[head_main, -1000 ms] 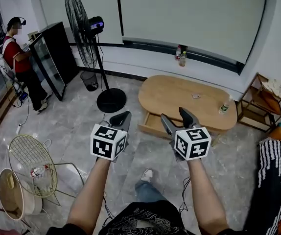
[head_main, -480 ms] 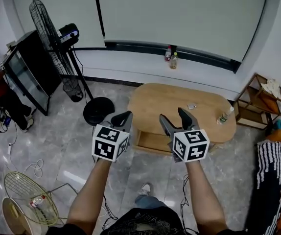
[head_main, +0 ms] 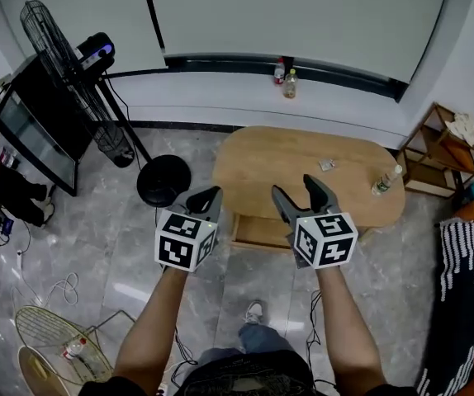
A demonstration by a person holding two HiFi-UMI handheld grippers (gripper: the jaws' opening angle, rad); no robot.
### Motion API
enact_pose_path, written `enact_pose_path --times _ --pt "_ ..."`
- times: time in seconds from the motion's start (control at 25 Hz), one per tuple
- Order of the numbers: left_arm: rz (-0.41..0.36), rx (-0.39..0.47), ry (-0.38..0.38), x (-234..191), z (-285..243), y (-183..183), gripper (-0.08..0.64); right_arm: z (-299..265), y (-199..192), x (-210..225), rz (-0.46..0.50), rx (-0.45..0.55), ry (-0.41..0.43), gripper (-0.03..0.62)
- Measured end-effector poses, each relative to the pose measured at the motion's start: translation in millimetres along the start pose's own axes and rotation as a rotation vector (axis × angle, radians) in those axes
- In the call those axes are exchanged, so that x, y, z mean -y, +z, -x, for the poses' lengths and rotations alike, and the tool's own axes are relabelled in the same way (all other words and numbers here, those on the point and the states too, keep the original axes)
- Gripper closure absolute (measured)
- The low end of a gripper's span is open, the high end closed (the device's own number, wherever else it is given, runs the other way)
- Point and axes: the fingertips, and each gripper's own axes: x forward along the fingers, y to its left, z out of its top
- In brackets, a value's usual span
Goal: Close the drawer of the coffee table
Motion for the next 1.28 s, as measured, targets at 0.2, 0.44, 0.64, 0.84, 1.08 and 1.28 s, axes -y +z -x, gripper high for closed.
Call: enact_pose_path --times 0.2,0.44,0.64,0.84,1.08,1.28 --pt "-0.007 -0.012 -0.048 9.3 -3.8 -14.4 0.558 11.2 -21.2 6.6 -0.029 -0.011 -0.054 0.290" --pt "-0.035 0.015 -0.070 9.5 6.1 -42.9 0.558 27.1 -53.7 -4.0 -0.065 -0.002 -0.109 0.284" --pt "-0.060 0.037 -0.100 19.2 13.7 -75.5 0.558 47.6 -101.8 -12.6 -0.104 -0.009 -0.152 0.284" --pt "-0.084 0.042 -0.152 31.2 12.7 -132.7 0.558 53.2 -156.2 -19.7 -0.157 0.010 -0.169 0.284" --pt "-0.121 0.030 -0.169 43.1 -0.5 -207.4 0.558 45.8 -235.2 -21.4 -0.206 0.064 -0.175 0.284" --pt "-0.113 0.032 -0.180 55.7 -27.1 -258.1 0.558 35.6 -308.5 -19.7 -0.274 0.099 -0.176 0.281"
